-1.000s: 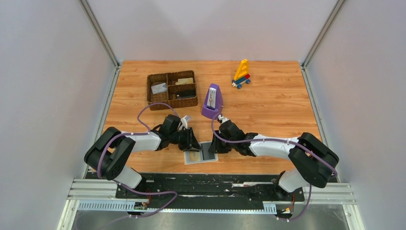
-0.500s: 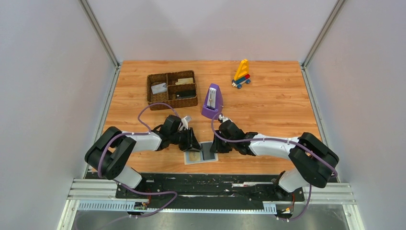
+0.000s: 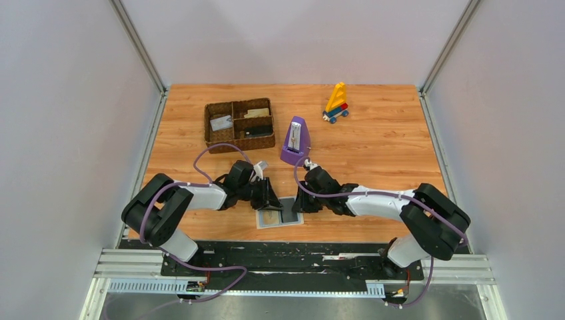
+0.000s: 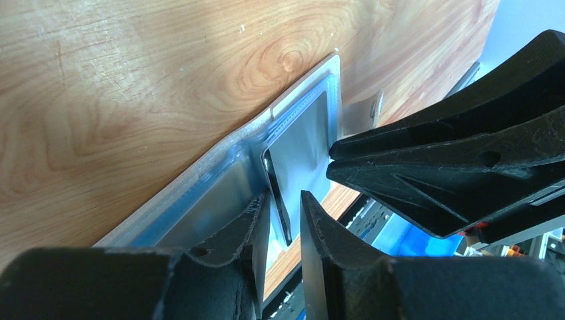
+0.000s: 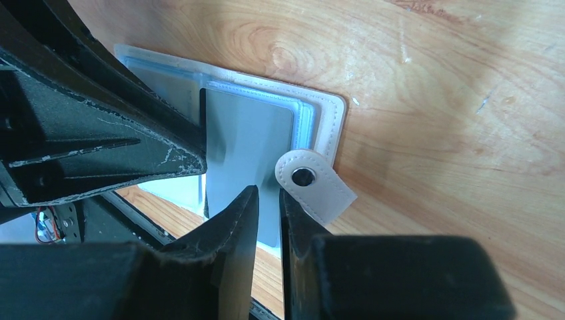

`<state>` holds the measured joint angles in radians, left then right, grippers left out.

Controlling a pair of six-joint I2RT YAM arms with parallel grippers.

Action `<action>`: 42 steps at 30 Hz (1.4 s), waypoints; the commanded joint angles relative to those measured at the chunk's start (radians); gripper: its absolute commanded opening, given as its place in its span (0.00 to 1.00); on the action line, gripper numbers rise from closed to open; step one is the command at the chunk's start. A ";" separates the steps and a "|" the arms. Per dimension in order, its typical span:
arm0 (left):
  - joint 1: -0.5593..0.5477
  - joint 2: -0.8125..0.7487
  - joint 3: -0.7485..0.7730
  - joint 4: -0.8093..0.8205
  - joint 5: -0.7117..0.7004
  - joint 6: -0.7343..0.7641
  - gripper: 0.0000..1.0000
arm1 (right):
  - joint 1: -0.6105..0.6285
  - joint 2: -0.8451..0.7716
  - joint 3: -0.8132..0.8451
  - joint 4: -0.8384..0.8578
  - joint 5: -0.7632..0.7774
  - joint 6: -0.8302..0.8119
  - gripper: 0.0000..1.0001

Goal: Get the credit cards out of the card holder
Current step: Remove the credit card from the card holder.

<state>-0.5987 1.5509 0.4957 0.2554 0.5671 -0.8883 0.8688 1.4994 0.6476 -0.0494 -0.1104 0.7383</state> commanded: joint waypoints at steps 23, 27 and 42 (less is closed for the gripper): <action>-0.010 -0.051 -0.031 0.086 0.006 -0.057 0.00 | -0.008 0.046 -0.032 0.019 -0.008 0.023 0.19; -0.010 -0.054 -0.035 0.081 0.004 -0.048 0.00 | -0.010 0.038 -0.034 0.018 -0.008 0.018 0.19; 0.013 -0.057 -0.038 0.114 0.055 -0.025 0.00 | -0.014 0.032 -0.037 0.016 -0.002 0.015 0.17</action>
<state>-0.5911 1.5280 0.4622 0.2981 0.5652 -0.9325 0.8539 1.5047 0.6350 -0.0265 -0.1352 0.7582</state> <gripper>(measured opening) 0.007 0.174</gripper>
